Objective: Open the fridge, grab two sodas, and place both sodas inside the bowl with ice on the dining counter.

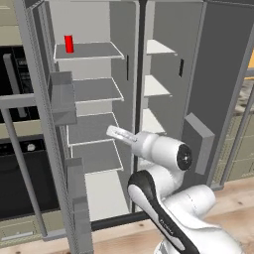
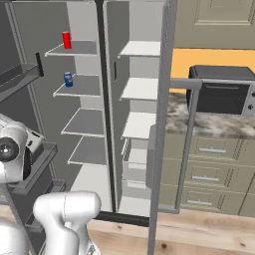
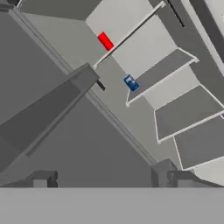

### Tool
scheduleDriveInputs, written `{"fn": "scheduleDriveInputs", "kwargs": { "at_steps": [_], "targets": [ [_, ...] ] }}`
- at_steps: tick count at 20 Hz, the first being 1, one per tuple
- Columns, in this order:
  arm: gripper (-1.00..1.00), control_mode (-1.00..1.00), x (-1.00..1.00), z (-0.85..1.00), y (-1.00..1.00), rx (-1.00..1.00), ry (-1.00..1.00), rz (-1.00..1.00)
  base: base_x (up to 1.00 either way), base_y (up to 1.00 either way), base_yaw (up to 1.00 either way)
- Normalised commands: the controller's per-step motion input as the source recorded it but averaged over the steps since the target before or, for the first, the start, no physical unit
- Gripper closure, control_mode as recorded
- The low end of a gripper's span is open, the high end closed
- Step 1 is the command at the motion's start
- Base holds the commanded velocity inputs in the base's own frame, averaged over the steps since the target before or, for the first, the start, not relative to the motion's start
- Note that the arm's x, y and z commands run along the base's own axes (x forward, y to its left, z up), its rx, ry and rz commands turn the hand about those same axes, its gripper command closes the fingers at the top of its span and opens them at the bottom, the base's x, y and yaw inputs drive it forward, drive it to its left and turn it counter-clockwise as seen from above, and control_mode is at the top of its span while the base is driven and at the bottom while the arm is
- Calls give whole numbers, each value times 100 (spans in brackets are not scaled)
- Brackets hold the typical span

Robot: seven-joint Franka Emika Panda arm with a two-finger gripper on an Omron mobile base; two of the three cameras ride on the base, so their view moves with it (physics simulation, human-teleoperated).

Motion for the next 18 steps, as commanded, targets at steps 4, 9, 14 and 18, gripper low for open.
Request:
{"fn": "scheduleDriveInputs", "kwargs": {
  "at_steps": [4, 9, 14, 18],
  "targets": [
    [-100, -100, -37, 70, -65, -11, 36, -12, 0, 0, 0],
    [-100, -100, -14, -37, -25, -25, 21, -4, 0, 0, 0],
    [-100, -100, -21, -38, -34, -37, 1, 0, 0, 0, 0],
    [-100, -100, -46, -50, -72, -27, 0, 1, 0, 0, 0]
  ]
}}
